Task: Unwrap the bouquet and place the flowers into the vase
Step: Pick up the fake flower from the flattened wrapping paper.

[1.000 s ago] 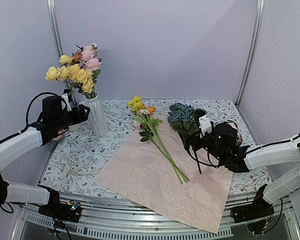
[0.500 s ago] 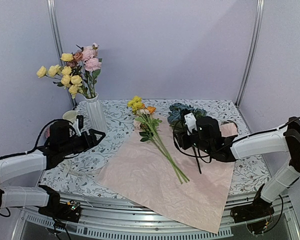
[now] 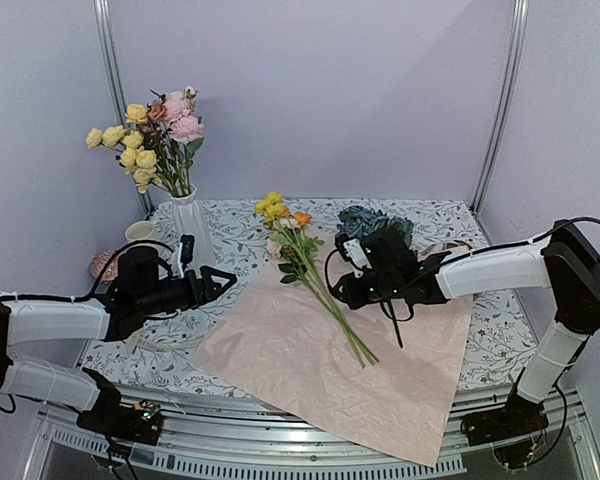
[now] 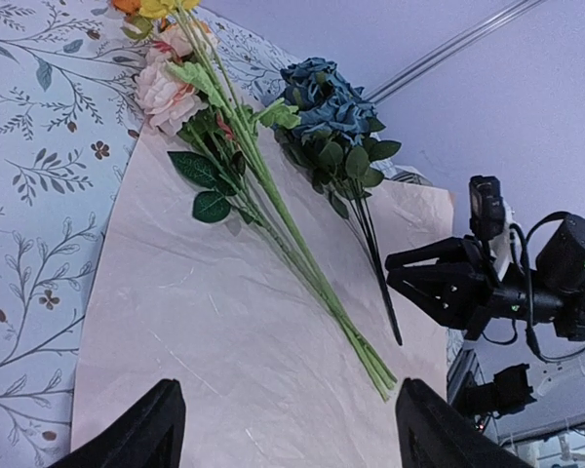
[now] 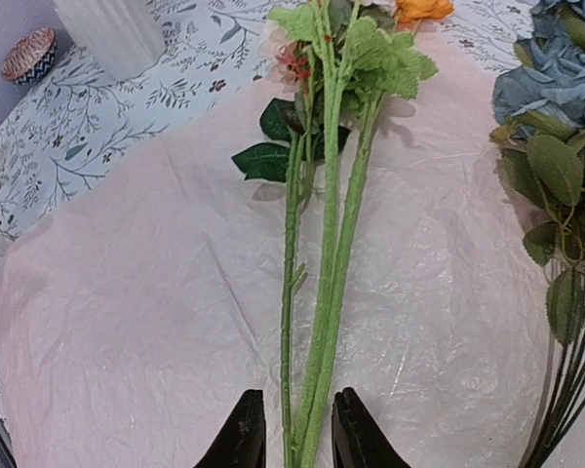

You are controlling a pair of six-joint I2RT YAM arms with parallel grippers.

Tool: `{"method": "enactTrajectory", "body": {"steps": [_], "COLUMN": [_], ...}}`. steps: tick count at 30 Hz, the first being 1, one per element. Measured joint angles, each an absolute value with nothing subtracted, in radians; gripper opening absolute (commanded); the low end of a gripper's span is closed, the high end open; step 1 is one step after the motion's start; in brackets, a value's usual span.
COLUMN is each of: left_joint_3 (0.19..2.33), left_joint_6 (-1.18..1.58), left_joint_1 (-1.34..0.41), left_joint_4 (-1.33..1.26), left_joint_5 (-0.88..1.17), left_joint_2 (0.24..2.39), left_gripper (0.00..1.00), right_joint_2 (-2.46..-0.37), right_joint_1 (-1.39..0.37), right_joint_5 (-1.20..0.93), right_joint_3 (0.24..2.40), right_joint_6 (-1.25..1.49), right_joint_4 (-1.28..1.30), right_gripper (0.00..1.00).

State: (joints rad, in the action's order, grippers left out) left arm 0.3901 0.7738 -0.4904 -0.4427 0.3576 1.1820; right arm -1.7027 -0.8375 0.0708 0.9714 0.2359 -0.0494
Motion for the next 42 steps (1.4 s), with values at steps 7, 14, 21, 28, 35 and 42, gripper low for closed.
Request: {"method": "enactTrajectory", "body": {"steps": [7,14,21,28,35,42], "left_joint_3": [0.394,0.408,0.411,0.411,0.412,0.413], "left_joint_6": [0.77,0.765,0.76,0.76,0.76,0.76], "left_joint_1": [-0.499,-0.501,-0.502,-0.505,-0.511,-0.517], "left_joint_4": [-0.474,-0.488,-0.497,-0.514,-0.519,-0.523], "left_joint_5": [0.377,0.392,0.401,0.411,0.411,0.411], "left_joint_2": [1.225,1.239,1.244,1.257,1.264,1.271], "left_gripper": [0.75,0.75,0.75,0.75,0.74,0.74], "right_joint_2": [-1.779,-1.852,-1.915,-1.954,-1.981,-2.02], "right_joint_1": [-0.839,-0.844,-0.844,-0.844,-0.849,-0.865], "right_joint_5": [-0.041,-0.089,-0.104,-0.086,-0.056,-0.028], "right_joint_3": [1.092,1.177,1.225,1.249,1.27,1.302], "right_joint_6": [0.243,0.244,0.246,0.247,0.247,0.247], "right_joint_4": [0.114,0.209,0.274,0.313,0.34,0.358], "right_gripper": [0.2,0.15,0.15,0.15,0.15,0.15]}}
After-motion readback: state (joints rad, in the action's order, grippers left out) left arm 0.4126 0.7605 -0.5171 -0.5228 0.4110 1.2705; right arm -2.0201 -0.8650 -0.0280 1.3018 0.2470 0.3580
